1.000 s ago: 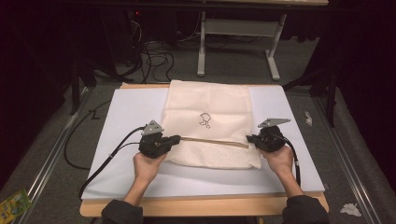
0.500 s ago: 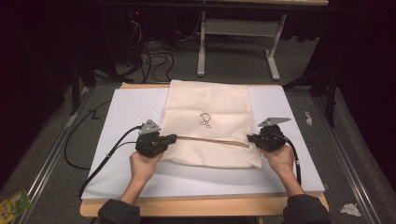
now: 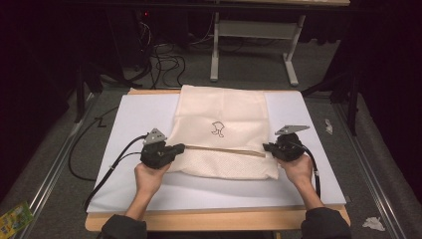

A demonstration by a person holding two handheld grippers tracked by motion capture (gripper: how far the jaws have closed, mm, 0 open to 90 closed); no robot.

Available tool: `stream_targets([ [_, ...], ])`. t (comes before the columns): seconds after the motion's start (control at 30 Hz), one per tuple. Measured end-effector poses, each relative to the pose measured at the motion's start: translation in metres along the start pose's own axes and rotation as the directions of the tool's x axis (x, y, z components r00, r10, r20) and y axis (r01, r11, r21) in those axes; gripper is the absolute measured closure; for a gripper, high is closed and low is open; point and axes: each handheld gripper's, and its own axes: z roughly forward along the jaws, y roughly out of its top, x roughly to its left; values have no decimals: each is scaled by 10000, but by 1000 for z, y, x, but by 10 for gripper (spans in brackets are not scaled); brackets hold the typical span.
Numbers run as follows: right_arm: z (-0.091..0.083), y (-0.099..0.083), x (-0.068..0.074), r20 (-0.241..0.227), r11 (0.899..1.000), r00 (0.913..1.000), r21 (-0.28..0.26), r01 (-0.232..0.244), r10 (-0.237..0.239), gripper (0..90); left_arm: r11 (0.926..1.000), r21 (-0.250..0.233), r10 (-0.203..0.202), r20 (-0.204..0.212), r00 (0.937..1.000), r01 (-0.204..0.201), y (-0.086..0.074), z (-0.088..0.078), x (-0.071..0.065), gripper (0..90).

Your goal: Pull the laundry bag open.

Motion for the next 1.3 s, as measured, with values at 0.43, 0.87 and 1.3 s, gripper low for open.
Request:
stream_targets([
  [0.43,-2,-1,-2,121,9998,9997,8,-188,188,885,10000,83,-38,-102,9999,38,-2,-2,2,873],
  [0.87,-1,-3,-4,26,9996,9996,0,-294,294,884,9998,139,-119,-110,9999,121,-2,-2,4,873],
  [1.3,7,4,-2,60,9994,9996,171,-294,293,885,9995,52,-314,-264,9992,315,-6,-5,10,873],
])
